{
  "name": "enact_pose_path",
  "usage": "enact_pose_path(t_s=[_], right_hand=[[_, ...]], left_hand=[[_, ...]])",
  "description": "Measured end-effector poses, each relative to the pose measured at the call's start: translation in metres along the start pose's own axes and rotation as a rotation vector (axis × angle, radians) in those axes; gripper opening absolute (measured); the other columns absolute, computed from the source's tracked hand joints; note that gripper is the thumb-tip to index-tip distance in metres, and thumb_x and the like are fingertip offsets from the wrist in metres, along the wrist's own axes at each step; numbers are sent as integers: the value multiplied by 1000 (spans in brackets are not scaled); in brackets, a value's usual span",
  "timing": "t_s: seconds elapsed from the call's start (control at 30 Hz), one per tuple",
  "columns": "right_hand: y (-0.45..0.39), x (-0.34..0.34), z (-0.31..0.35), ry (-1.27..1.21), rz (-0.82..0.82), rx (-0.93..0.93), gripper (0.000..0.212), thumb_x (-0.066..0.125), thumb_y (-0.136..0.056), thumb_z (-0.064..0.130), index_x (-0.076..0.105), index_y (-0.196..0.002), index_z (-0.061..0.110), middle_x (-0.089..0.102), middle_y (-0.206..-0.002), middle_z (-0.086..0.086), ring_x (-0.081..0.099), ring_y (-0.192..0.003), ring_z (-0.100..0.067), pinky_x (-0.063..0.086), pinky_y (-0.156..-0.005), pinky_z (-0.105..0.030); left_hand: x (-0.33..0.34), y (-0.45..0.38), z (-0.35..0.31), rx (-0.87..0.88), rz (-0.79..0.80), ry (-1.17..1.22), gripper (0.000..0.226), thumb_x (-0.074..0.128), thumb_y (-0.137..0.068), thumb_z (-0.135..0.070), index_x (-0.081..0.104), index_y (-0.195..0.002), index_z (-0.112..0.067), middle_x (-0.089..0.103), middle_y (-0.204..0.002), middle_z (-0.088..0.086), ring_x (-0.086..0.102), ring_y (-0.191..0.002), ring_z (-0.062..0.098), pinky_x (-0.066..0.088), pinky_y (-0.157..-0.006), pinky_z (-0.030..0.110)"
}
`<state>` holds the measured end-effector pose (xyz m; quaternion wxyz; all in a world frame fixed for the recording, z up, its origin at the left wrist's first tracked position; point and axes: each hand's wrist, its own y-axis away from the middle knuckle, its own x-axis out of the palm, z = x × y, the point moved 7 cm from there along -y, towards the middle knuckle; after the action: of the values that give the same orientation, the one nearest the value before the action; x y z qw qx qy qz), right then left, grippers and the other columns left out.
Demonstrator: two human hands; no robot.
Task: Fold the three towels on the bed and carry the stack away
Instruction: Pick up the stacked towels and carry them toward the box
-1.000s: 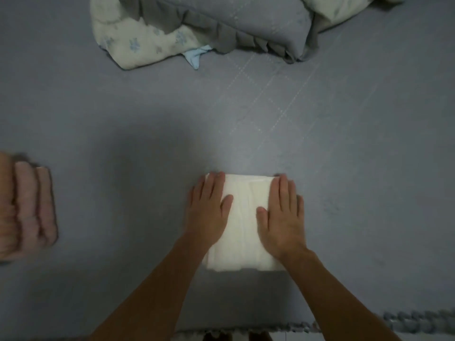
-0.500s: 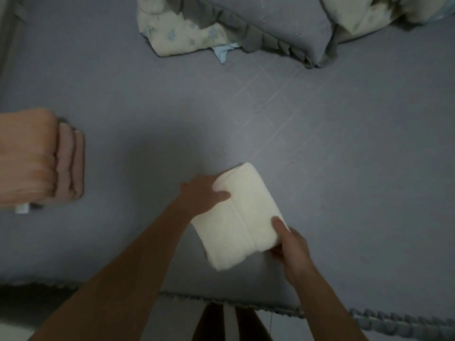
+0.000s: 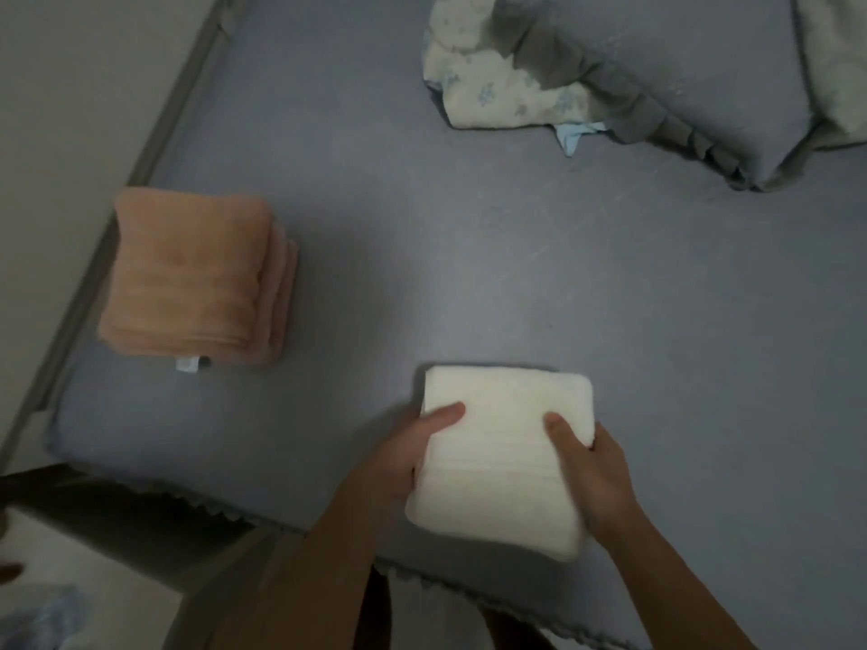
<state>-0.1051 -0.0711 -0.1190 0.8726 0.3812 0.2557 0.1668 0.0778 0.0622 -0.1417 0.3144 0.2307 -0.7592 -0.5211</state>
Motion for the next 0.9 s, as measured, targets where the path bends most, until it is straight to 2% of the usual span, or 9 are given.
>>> enact_pose_path(t_s=[0.07, 0.17, 0.3, 0.37, 0.47, 0.53, 0.63, 0.73, 0.9], right_hand=[[16, 21, 36, -1, 37, -7, 30, 69, -80, 52, 68, -91, 24, 74, -94, 2, 70, -85, -17, 57, -79, -39], [43, 81, 109, -49, 167, -28, 32, 70, -81, 49, 70, -101, 24, 76, -98, -1, 72, -89, -21, 58, -82, -45], [77, 198, 215, -222, 443, -101, 43, 76, -79, 39, 64, -117, 22, 75, -109, -2, 72, -98, -23, 59, -82, -49], [81, 259, 257, -220, 511, -154, 49, 75, -76, 39, 60, -120, 23, 74, -111, 0, 72, -98, -21, 59, -79, -46], [60, 334, 278, -107, 408, -194, 48, 70, -79, 41, 58, -120, 20, 70, -113, -2, 70, -100, -23, 58, -84, -47], [38, 367, 264, 149, 240, -176, 55, 64, -86, 44, 52, -129, 12, 60, -124, -10, 60, -115, -31, 50, -96, -50], [20, 387, 229, 285, 113, -21, 73, 57, -89, 55, 38, -141, 8, 44, -140, -18, 47, -125, -37, 40, -105, -50], [8, 392, 212, -22, 261, 92, 71, 61, -86, 55, 40, -140, 14, 57, -132, -13, 59, -113, -30, 49, -97, -51], [25, 390, 180, -293, 678, 273, 69, 61, -82, 56, 48, -141, 24, 65, -130, -9, 63, -117, -31, 50, -98, -50]], left_hand=[[-14, 22, -24, -9, 68, 98, 37, 68, -81, -35, 75, -104, -7, 75, -107, 17, 73, -93, 29, 59, -78, 35], [-74, 75, -88, 177, 69, 157, 44, 80, -65, -28, 76, -103, -7, 73, -111, 18, 72, -97, 31, 59, -80, 38], [-188, 157, -196, 524, -73, 106, 55, 80, -67, -26, 68, -120, -16, 75, -111, 9, 73, -99, 27, 60, -70, 35], [-245, 179, -244, 641, -159, 46, 48, 83, -68, -40, 73, -112, -24, 77, -107, 4, 74, -95, 22, 60, -67, 32], [-313, 150, -284, 593, -330, -57, 45, 79, -71, -51, 75, -106, -24, 77, -105, 4, 75, -92, 21, 60, -64, 32], [-346, 108, -288, 510, -426, -203, 47, 72, -80, -49, 70, -114, -17, 75, -110, 8, 73, -94, 23, 60, -74, 36], [-367, 64, -271, 372, -386, -235, 69, 74, -66, -69, 67, -119, -25, 73, -110, -5, 71, -95, 13, 56, -80, 30], [-375, 48, -265, 373, -313, -169, 61, 77, -59, -73, 73, -106, -35, 76, -105, -11, 73, -94, 8, 57, -86, 32], [-355, 47, -227, 215, -23, 9, 57, 78, -74, -55, 70, -120, -23, 71, -122, 5, 67, -113, 22, 58, -83, 31]])
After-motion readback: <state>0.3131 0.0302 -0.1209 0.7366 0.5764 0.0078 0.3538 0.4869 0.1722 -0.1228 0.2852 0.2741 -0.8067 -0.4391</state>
